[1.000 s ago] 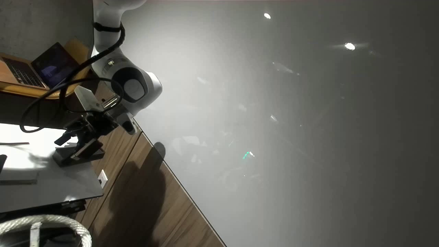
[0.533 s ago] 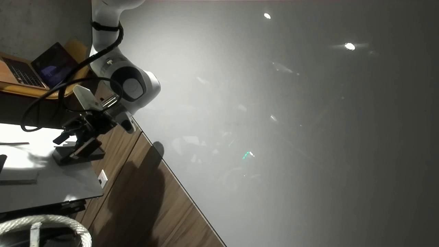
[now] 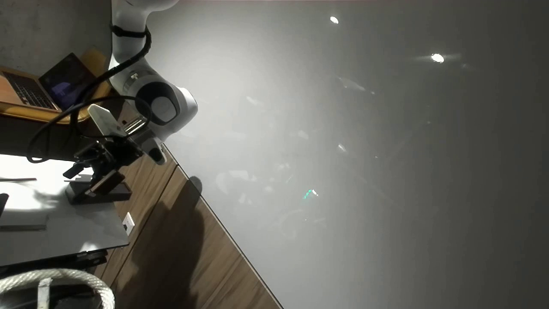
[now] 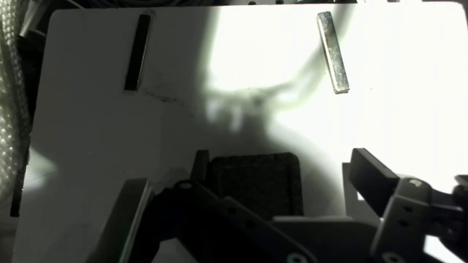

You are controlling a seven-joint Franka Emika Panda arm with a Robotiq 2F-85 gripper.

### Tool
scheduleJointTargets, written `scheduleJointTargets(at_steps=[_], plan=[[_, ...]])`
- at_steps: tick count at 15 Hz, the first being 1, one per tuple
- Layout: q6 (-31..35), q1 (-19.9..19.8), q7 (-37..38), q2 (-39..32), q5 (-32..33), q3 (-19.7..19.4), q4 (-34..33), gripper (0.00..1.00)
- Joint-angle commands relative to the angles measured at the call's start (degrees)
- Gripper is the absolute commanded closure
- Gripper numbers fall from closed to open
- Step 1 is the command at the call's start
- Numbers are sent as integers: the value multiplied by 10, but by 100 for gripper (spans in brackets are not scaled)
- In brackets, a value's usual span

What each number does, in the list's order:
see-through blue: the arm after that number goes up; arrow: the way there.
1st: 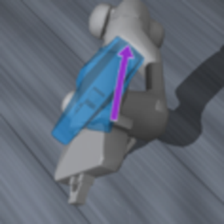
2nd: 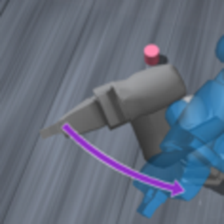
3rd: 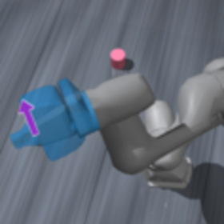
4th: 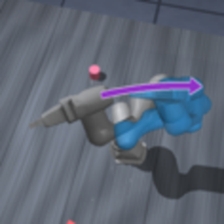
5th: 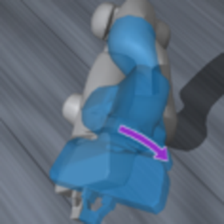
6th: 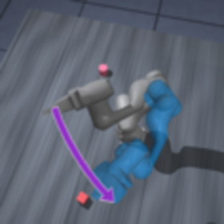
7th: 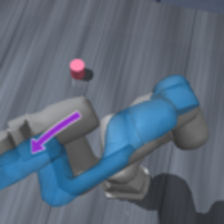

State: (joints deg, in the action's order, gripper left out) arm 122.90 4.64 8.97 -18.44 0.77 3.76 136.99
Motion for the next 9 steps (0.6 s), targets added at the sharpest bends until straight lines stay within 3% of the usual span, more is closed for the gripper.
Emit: scheduleJointTargets(at_steps=[1,9], plan=[[-4,2,1,2,-4,-5,4,3],[-10,-9,-4,96,0,-23,49,0]])
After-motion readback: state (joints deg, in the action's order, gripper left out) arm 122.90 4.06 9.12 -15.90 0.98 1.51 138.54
